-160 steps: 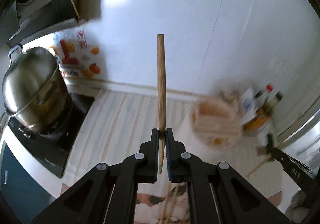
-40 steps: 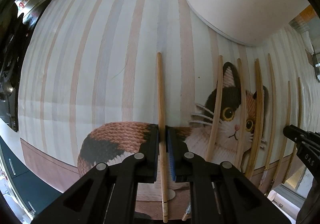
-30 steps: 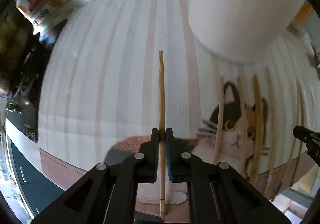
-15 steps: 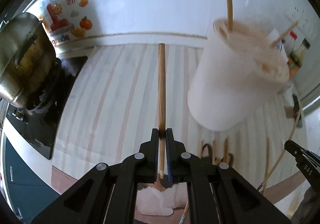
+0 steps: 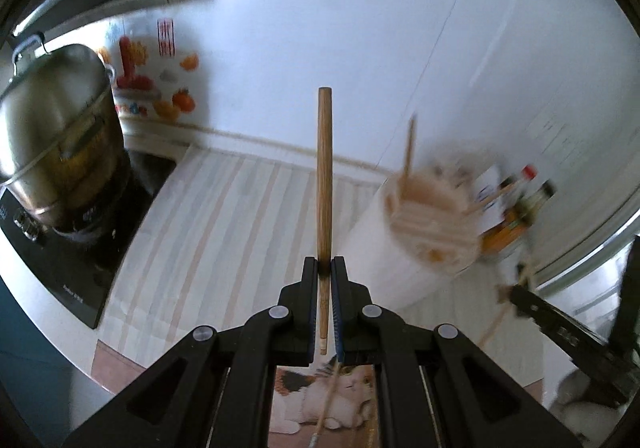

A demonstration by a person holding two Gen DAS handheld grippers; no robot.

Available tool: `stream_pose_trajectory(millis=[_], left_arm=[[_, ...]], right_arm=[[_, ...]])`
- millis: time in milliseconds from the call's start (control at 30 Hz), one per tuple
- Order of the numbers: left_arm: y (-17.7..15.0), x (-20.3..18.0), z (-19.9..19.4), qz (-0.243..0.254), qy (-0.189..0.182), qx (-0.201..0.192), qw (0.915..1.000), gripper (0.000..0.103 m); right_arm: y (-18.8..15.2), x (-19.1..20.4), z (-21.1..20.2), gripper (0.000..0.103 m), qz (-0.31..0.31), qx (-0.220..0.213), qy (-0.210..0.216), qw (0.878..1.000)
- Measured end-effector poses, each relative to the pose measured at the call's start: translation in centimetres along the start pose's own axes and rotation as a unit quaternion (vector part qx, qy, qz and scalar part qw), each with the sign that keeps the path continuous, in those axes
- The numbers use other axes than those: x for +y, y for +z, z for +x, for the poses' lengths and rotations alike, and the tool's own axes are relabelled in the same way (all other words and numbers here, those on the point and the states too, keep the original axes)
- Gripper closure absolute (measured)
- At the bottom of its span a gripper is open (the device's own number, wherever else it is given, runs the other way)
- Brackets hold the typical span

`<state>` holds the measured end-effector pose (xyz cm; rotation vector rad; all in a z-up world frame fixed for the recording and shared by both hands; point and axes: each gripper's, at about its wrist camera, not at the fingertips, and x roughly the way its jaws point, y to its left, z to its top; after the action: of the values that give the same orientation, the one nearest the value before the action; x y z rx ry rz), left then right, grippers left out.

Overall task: Organize utensils
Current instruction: 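Lift both held chopsticks and carry them above the pink holder, then drop both chopsticks into the pink holder by opening both tools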

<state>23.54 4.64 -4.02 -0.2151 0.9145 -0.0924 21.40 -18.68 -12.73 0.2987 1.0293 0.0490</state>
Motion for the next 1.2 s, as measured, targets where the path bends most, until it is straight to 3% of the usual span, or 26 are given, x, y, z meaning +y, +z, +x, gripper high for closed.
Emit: stream_pose_trajectory(millis=[233, 533, 833, 1000, 1200], left_arm=[[2.4, -1.2, -5.4, 0.001, -0.046, -0.046, 0.9979, 0.099], [7.0, -6.3, -5.1, 0.017, -0.085, -0.075, 0.9935, 0.099], [12.6, -9.7, 2.7, 0.034, -0.046, -0.057, 0.9968, 0.099], [13.2, -9.7, 8.1, 0.039, -0.027, -0.021, 0.9987, 0.099], [12.2, -9.3, 11.6, 0.043, -0.020, 0.021, 0.9986, 0.099]], right_arm=[[3.9, 2.4, -4.4, 0.096, -0.008, -0.049, 0.053, 0.997], [11.3, 3.4, -6.6, 0.096, 0.010, -0.125, 0.066, 0.990], [17.3, 3.0, -3.4, 0.096, 0.057, -0.156, 0.051, 0.985], [18.1, 2.6, 0.0, 0.096, 0.065, -0.145, 0.042, 0.986], [17.2, 2.0, 2.4, 0.096, 0.059, -0.131, 0.039, 0.989]])
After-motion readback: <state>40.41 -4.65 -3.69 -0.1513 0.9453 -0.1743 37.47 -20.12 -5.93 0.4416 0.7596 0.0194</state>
